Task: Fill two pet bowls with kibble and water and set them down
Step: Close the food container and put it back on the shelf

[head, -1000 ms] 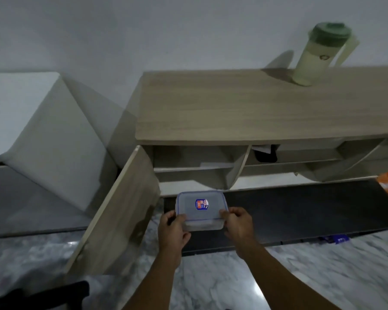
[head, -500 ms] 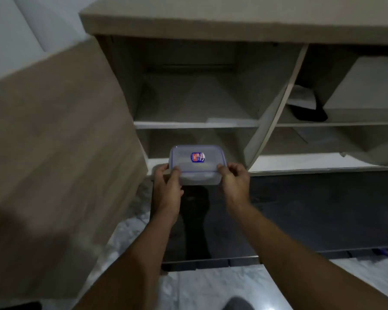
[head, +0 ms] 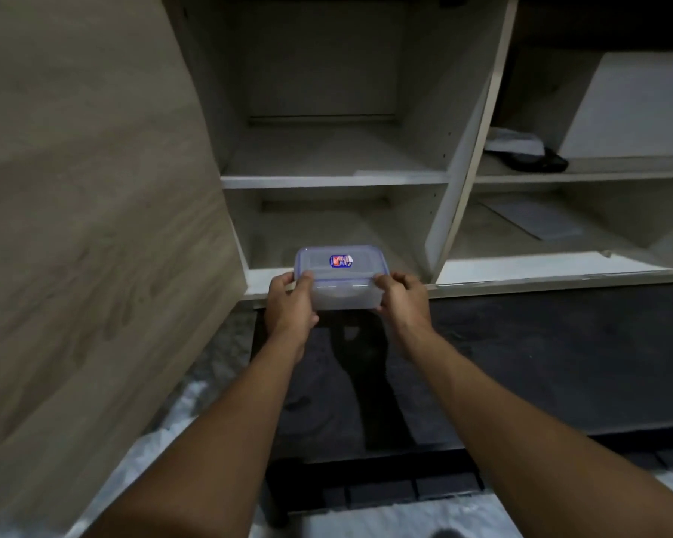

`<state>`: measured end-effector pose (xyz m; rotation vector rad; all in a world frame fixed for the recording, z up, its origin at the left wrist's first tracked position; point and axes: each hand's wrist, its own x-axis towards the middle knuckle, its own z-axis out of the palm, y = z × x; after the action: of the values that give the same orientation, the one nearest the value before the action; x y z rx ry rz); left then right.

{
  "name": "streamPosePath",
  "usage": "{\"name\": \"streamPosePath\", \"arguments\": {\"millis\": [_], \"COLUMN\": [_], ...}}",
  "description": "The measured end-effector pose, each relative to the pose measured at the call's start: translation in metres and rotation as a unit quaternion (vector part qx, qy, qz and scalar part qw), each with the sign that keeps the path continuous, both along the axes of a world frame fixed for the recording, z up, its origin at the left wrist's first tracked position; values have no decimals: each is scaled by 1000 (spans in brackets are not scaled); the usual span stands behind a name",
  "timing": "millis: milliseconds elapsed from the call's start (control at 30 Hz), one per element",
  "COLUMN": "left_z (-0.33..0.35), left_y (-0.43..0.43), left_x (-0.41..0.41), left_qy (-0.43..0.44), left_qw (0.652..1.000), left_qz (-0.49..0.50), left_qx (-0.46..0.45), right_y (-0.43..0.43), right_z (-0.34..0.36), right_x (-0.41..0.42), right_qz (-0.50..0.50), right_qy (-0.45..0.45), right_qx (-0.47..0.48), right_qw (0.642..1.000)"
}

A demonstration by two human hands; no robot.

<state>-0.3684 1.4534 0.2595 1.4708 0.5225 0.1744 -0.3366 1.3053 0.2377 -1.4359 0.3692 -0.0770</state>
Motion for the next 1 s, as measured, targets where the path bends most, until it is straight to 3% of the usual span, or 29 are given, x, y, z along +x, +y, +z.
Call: {"name": "streamPosePath", "arguments": {"millis": [167,367,467,700,1000], "left_z": [-7,-11,-5,-2,-4], "left_y": [3,13,17,21,20], "left_x": [7,17,24,37,38], "left_qy": [-6,9,5,5,4], "left_qw": [1000,979,967,966,971], "left_qz": [-18,5,29,41,47], "left_qx": [-25,206,254,254,233], "right_y": [7,14,17,21,23], "right_z": [14,4,5,9,14], "right_x": [-8,4,11,26,26], "right_qz": [29,-11,-15,-20,-9], "right_qy": [-7,-10,-22,-25,-20], "right_qx": [-105,-153,-179,-238,-224], "right_qw": [994,988,984,971,974]}}
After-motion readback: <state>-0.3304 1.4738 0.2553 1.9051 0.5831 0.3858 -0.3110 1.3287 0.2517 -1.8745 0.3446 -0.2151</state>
